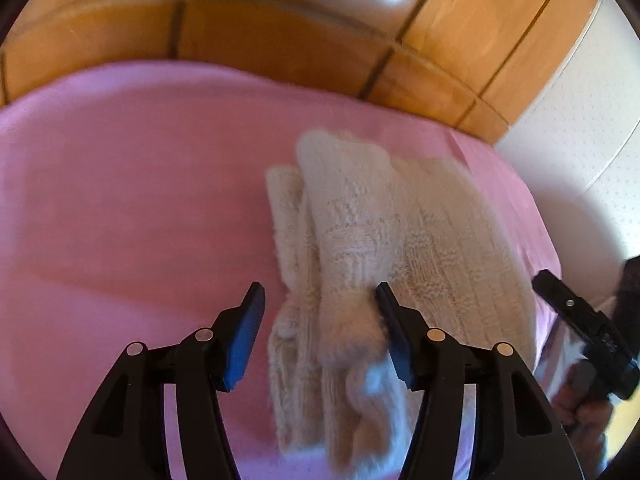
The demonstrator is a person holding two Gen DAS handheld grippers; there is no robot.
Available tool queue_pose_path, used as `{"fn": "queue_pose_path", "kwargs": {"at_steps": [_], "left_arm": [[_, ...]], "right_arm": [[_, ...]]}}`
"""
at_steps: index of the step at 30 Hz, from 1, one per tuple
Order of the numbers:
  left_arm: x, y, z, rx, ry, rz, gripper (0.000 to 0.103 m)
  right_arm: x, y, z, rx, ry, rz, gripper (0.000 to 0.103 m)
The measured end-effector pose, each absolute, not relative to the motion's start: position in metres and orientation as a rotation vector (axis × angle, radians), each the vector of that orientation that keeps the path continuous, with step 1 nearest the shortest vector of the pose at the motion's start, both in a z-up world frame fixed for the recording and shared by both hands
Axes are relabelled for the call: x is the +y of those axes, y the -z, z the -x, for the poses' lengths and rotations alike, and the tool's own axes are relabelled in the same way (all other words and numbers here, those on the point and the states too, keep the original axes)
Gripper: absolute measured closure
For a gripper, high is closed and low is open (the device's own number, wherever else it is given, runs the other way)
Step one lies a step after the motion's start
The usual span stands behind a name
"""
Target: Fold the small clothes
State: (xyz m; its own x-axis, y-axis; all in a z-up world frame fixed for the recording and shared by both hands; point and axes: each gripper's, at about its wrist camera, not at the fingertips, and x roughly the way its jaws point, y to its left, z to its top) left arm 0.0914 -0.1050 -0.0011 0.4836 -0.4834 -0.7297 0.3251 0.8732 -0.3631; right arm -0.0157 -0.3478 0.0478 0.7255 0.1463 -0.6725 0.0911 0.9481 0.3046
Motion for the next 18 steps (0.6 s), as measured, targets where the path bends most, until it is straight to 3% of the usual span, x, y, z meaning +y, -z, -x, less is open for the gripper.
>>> {"fn": "queue_pose_path", "kwargs": {"at_steps": [2,4,8,12,14,15,17,18], "left_arm": [[-0.106,-0.007,-0.080,0.881,0.478,0.152,0.046],[-0.109,-0.005,-0.067,0.849,0.452,0.095,0.046],[-0.121,0.032,-0.076,0.945,0.393,-0.024,0.046],[-0.116,0.029,-0.079,0.935,0.378,0.003,0.045],[-0.107,0.021,-0.071,0.925,0.371,0.027,0.044],[-0.104,0.017,-0.068,0.918,0.360,0.030,0.039],[-0.100,0.009,-0.062,0.892,0.340,0.036,0.032],[-0.099,0.006,-0.059,0.883,0.338,0.040,0.032]], "right_arm": [[-0.332,-0.055,0.025,0.755,-0.037,-0.265,0.062],[-0.308,-0.052,0.029,0.785,-0.044,-0.188,0.068],[-0.271,-0.002,0.028,0.914,-0.046,-0.091,0.067],[-0.260,0.006,0.033,0.877,0.012,-0.065,0.067],[-0.261,-0.002,0.034,0.878,0.015,-0.104,0.064],[-0.262,-0.005,0.034,0.878,0.010,-0.114,0.061],[-0.264,-0.011,0.035,0.869,0.000,-0.134,0.040],[-0.263,-0.014,0.038,0.865,0.001,-0.140,0.036]]}}
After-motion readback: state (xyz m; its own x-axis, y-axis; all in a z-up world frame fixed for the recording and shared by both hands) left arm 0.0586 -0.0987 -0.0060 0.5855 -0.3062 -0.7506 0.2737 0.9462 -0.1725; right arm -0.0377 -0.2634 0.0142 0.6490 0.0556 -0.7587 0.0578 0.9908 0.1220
